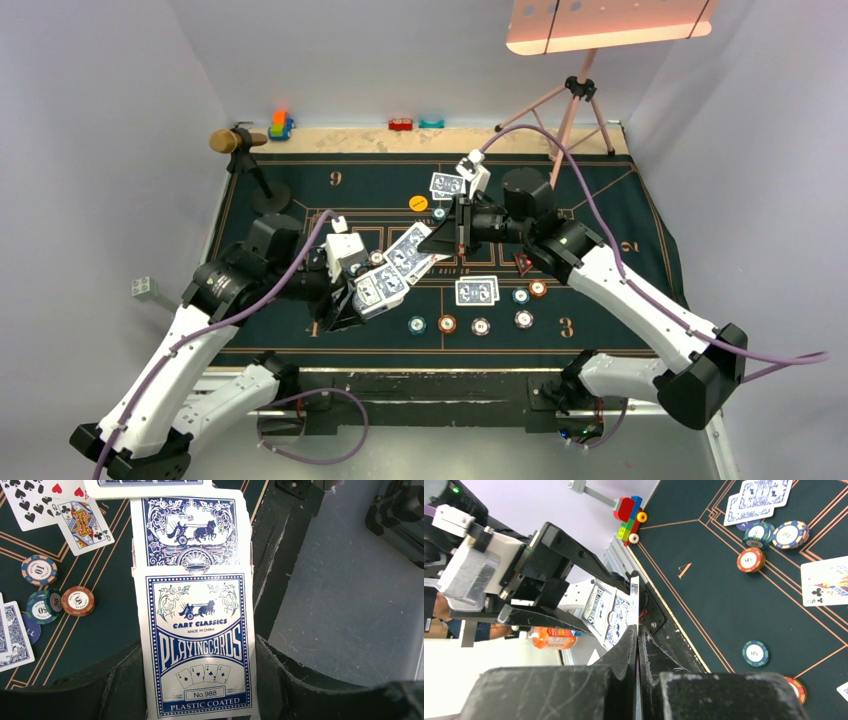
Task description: Distribute texas hold em gaming equipment
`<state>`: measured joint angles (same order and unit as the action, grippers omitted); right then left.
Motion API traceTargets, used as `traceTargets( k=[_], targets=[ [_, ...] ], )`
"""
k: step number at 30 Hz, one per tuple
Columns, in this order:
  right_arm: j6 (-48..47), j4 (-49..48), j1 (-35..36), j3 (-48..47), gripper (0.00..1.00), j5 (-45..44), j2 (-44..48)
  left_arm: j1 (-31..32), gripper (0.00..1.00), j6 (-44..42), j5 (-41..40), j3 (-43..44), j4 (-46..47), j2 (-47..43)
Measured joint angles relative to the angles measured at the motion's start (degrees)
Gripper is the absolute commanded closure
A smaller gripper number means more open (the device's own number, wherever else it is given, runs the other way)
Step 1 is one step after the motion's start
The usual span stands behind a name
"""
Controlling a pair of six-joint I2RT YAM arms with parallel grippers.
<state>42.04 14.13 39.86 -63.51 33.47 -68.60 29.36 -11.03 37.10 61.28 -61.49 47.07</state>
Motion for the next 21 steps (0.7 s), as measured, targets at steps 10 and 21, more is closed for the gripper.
traceTargets(
  k=[10, 21],
  targets=[
    [0.6, 0.9, -5.0, -0.7, 1.00, 0.5, 2.2, 0.0, 0.79, 0.0, 0.0, 0.0, 0.0, -0.3],
    [1.6, -5.4, -9.9, 8.8, 1.00, 1.3, -3.8, 0.0, 0.79, 0.0, 0.0, 0.0, 0.0, -0.4]
  ],
)
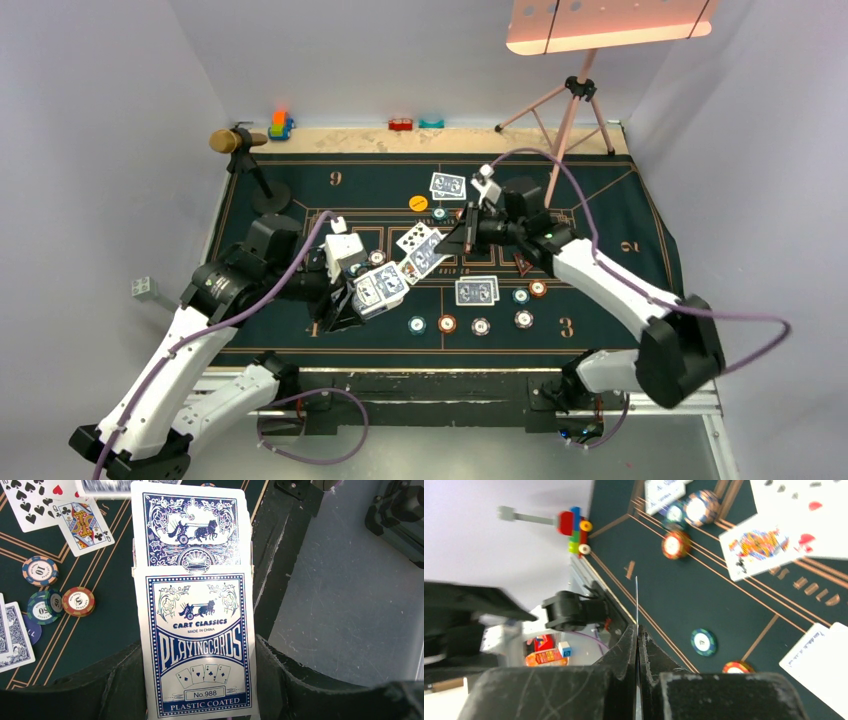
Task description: Distribute texas hold em gaming equipment
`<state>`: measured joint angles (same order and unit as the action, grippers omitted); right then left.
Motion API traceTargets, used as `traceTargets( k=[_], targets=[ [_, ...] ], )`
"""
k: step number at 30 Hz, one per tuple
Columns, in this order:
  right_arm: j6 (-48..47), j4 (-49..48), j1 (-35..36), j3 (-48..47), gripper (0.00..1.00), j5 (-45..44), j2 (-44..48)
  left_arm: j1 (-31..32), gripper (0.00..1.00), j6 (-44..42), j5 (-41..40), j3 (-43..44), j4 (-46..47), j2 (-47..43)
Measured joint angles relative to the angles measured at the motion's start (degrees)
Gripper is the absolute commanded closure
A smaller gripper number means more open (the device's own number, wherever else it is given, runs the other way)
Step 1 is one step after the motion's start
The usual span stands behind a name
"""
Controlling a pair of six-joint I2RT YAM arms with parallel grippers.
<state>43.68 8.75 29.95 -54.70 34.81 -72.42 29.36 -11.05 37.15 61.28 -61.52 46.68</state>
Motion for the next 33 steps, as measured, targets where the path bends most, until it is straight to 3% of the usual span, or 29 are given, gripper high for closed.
traceTargets(
  k=[6, 15, 23, 29, 33],
  targets=[
    [1.8, -6.4, 0.7, 6.1, 1.00, 0.1, -12.0, 0.0, 0.79, 0.0, 0.1, 0.0, 0.0, -0.1],
    [4.8, -17.5, 3.9, 6.2, 1.00, -4.2, -22.9, 0.0, 0.79, 0.0, 0.2, 0.0, 0.0, -0.1],
    [5.2, -20.0, 6.6, 3.9, 0.99, -8.9, -30.7, 0.0, 0.79, 0.0, 0.3, 0.0, 0.0, -0.1],
    [4.8, -17.6, 7.5, 3.5, 0.82, -13.4, -31.9, 0.0, 0.79, 0.0, 0.3, 0.0, -0.3, -0.6],
    [3.8, -13.8, 7.5, 2.4, 0.62, -17.0, -31.6, 0.0, 0.79, 0.0, 0.3, 0.0, -0.3, -0.7]
  ],
)
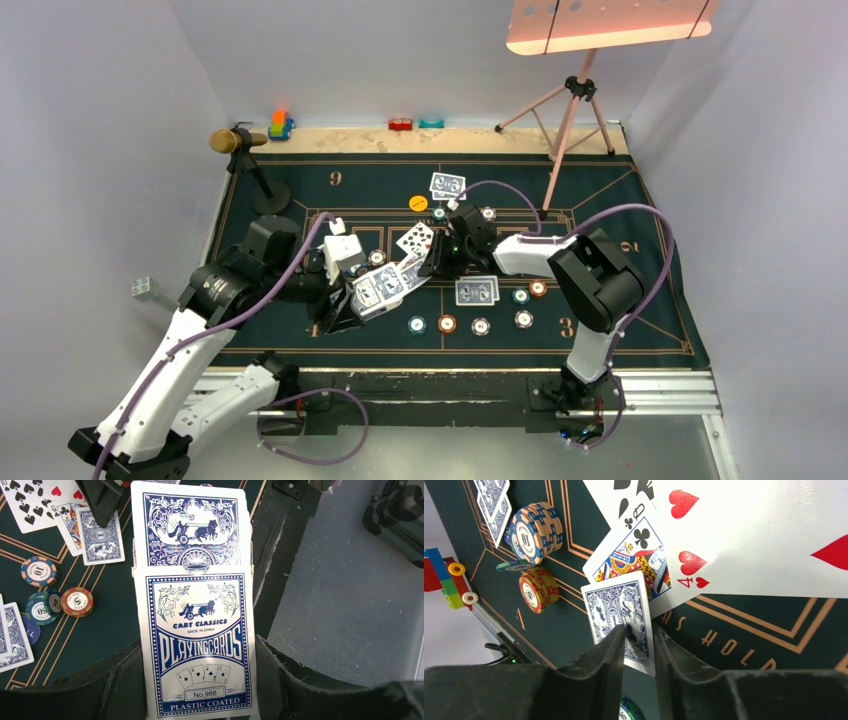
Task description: Distribute texas hold em gaming equipment
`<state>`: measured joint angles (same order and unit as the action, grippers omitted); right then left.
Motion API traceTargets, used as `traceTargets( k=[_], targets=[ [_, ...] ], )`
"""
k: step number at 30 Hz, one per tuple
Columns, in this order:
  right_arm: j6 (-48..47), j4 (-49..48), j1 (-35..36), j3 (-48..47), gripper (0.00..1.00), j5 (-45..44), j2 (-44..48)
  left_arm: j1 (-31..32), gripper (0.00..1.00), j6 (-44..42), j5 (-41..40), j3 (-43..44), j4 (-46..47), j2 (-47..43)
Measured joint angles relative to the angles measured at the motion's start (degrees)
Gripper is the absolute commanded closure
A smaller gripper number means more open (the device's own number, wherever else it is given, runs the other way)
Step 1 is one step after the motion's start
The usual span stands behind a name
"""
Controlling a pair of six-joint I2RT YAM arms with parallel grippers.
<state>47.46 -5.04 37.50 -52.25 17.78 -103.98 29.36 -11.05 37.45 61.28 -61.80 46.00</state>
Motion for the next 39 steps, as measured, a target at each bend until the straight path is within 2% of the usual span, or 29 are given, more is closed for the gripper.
traceTargets(
  k=[5, 10, 16, 17, 19, 20, 27, 32, 39],
  targets=[
    [-1.8, 4.5, 0.1, -1.5, 0.49, -2.9, 1.8, 0.0, 0.79, 0.0, 0.0, 0.0, 0.0, 0.0],
    [-4.0, 9.3, 0.0, -2.2, 0.44, -4.3, 4.0, 0.0, 0.78, 0.0, 0.0, 0.0, 0.0, 0.0],
    [-7.4, 20.5, 0.1, -7.3, 0.39, -7.5, 11.2, 0.0, 0.78, 0.0, 0.0, 0.0, 0.0, 0.0],
    [-7.8, 21.7, 0.1, -8.3, 0.35, -8.0, 12.6, 0.0, 0.78, 0.0, 0.0, 0.0, 0.0, 0.0],
    [-8.6, 22.9, 0.1, -9.6, 0.20, -8.2, 16.6, 0.0, 0.79, 0.0, 0.0, 0.0, 0.0, 0.0],
    [-8.7, 23.2, 0.0, -9.6, 0.18, -7.9, 19.0, 0.0, 0.78, 0.0, 0.0, 0.0, 0.0, 0.0],
    [-8.0, 20.5, 0.0, -9.5, 0.11, 2.3, 30.8, 0.0, 0.78, 0.0, 0.0, 0.0, 0.0, 0.1],
    [-4.3, 13.1, 0.5, -8.2, 0.09, 12.6, 31.6, 0.0, 0.78, 0.0, 0.0, 0.0, 0.0, 0.2],
    [-3.8, 11.5, 6.1, -9.5, 0.06, 17.9, 30.8, 0.0, 0.78, 0.0, 0.0, 0.0, 0.1, 0.6]
  ],
)
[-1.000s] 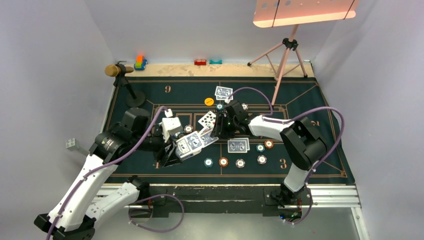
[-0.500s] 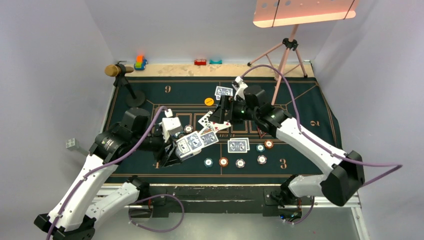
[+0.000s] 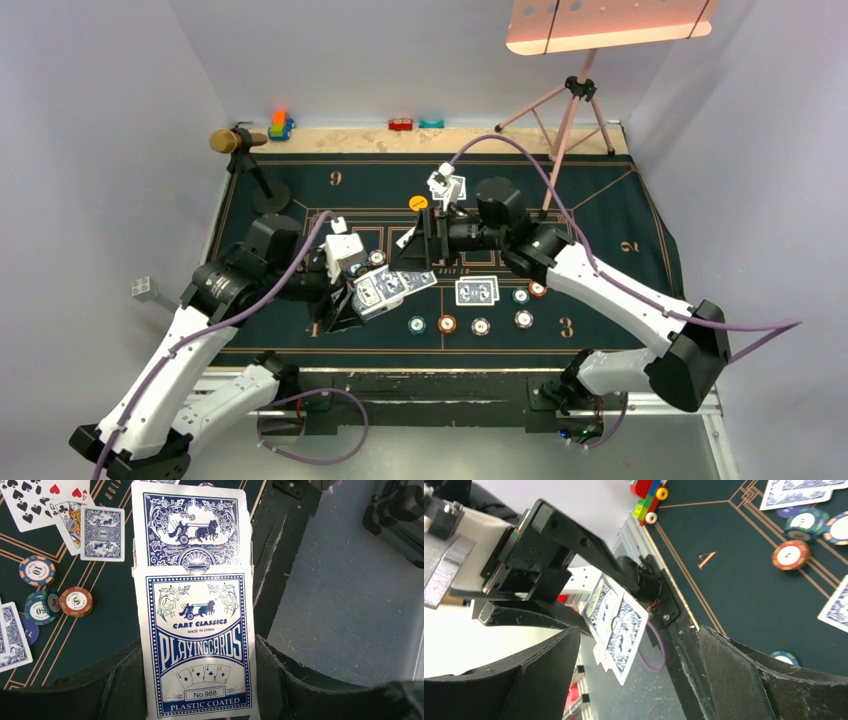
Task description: Distribute texas hold em gaming equipment
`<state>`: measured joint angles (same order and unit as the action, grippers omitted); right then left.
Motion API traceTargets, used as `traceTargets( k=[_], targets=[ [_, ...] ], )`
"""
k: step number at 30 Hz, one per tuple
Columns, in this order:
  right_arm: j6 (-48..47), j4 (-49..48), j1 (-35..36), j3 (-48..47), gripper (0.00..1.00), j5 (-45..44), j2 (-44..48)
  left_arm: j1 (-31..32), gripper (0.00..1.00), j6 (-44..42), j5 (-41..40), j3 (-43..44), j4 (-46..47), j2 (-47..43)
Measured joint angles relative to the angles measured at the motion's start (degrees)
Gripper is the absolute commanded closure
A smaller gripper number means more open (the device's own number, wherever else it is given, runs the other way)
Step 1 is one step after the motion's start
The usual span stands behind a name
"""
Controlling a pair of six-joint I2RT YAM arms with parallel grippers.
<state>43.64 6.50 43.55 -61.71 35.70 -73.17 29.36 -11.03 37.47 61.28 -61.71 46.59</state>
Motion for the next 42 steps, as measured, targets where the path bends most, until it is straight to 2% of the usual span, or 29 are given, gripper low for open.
traceTargets(
  k=[6, 13, 19, 26, 33, 42],
  targets=[
    [-0.3, 0.1, 3.6, -0.5, 0.05, 1.0, -2.6, 0.0, 0.79, 0.0, 0.0, 0.0, 0.6, 0.6],
    [0.1, 0.3, 4.4, -0.4, 0.30, 1.1, -4.5, 0.0, 0.79, 0.0, 0.0, 0.0, 0.8, 0.7],
    [0.5, 0.3, 4.4, -0.4, 0.47, 1.3, -4.5, 0.0, 0.79, 0.0, 0.0, 0.0, 0.8, 0.7],
    [0.5, 1.6, 4.4, -0.4, 0.53, 1.3, -4.5, 0.0, 0.79, 0.0, 0.0, 0.0, 0.7, 0.7],
    [0.5, 3.0, 3.4, -0.4, 0.68, 1.3, -3.2, 0.0, 0.79, 0.0, -0.1, 0.0, 0.2, 0.7],
    [0.3, 4.2, 1.5, -0.4, 0.72, 1.0, -1.4, 0.0, 0.79, 0.0, -0.1, 0.0, 0.3, 0.7]
  ],
)
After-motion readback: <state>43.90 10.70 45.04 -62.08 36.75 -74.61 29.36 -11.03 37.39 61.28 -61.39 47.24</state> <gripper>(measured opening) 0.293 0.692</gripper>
